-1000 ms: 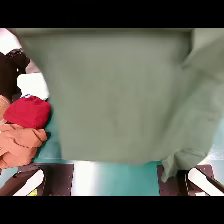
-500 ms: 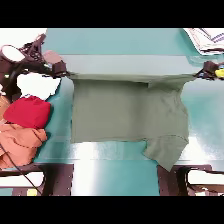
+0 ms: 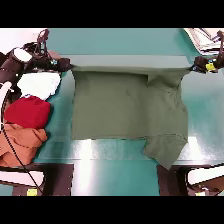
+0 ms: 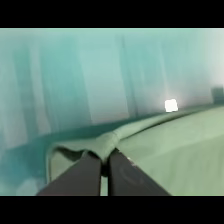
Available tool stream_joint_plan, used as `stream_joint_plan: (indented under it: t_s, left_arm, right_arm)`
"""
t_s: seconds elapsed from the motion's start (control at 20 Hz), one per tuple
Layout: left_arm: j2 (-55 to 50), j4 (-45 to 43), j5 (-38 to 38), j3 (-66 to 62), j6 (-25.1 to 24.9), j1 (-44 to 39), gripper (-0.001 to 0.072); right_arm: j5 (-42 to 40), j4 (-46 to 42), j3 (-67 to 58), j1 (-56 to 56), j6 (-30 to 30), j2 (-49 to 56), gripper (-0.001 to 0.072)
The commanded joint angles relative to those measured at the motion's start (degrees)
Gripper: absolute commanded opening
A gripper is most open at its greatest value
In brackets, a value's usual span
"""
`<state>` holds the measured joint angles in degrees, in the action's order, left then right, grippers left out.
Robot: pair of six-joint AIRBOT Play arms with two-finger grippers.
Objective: Fold the shirts.
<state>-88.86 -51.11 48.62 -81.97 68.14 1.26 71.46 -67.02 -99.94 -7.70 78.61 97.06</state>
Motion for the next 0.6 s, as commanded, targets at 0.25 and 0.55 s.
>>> stream_joint_plan:
  t_s: [0.25,0.55]
  left_arm:
    - [-0.2,-1.0,6.8,12.7,-0.5,0.0,0.0028]
    - [-0.2,-1.1,8.8,13.6,6.6,0.0,0.0511]
  right_arm:
    - [-4.8,-7.7,25.5,2.3,0.0,-10.1,0.0015]
    - [-8.4,-7.5,34.4,2.8,0.0,-16.3,0.0268]
